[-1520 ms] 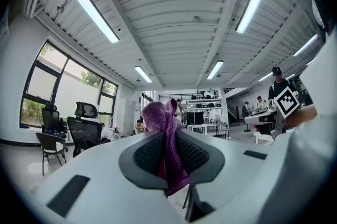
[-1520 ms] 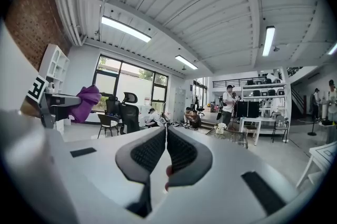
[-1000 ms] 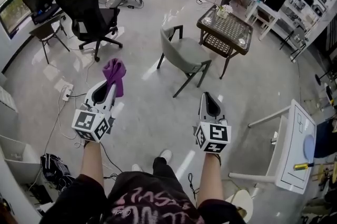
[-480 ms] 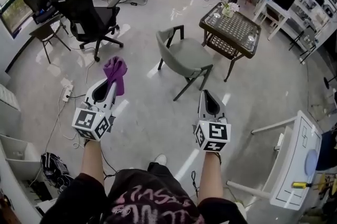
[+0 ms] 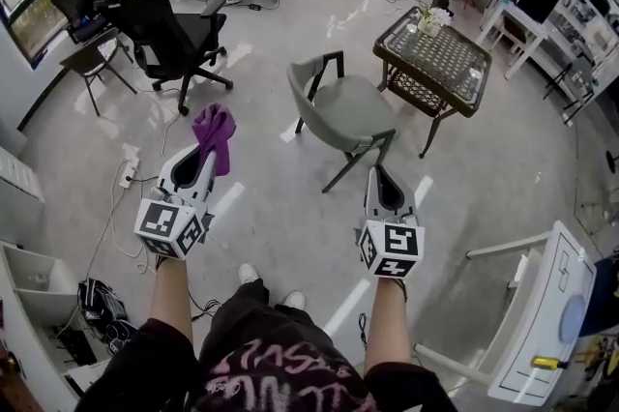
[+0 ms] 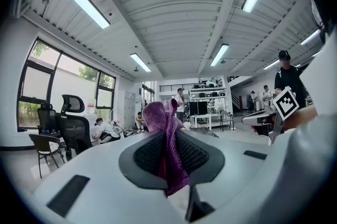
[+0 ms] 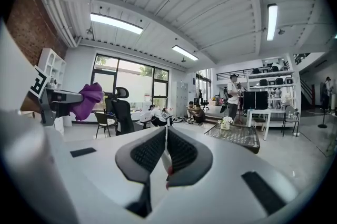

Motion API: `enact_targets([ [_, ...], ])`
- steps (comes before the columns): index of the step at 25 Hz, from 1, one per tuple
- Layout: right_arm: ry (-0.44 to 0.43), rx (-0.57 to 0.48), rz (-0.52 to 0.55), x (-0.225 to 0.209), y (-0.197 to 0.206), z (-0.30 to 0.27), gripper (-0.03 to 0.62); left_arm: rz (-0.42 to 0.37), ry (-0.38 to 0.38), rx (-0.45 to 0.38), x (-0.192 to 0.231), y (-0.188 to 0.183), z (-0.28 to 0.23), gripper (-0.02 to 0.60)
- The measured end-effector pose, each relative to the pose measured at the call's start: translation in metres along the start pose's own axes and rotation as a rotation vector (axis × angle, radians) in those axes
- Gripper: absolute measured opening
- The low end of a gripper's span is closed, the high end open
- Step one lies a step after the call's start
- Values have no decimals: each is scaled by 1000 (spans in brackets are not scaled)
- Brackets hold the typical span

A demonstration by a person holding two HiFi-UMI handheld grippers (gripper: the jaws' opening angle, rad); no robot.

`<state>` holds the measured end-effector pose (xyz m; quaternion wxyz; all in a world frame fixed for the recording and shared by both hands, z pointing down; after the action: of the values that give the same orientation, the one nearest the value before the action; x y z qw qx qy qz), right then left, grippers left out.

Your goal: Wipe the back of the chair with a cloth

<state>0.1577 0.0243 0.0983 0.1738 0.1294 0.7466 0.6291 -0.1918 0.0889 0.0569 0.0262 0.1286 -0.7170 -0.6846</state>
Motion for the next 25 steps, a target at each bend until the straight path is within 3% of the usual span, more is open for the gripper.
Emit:
enact_targets([
  [14, 87, -15, 18, 17, -12, -59, 28, 16, 113, -31, 52, 18, -70, 71],
  [25, 172, 0, 11, 26, 15, -88, 29, 26, 211, -25, 80, 60, -112, 71],
])
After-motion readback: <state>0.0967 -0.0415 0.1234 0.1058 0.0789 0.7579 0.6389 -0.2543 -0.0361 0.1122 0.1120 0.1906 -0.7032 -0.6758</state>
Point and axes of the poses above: the fingertips, and each gripper's own axes: z backward along the fingers, x to its left, y out of its underside, the point moved 7 cm from there along z, backward along the fingers, and after that the axes turned 7 degrees about -z, right-handed, at the moved point
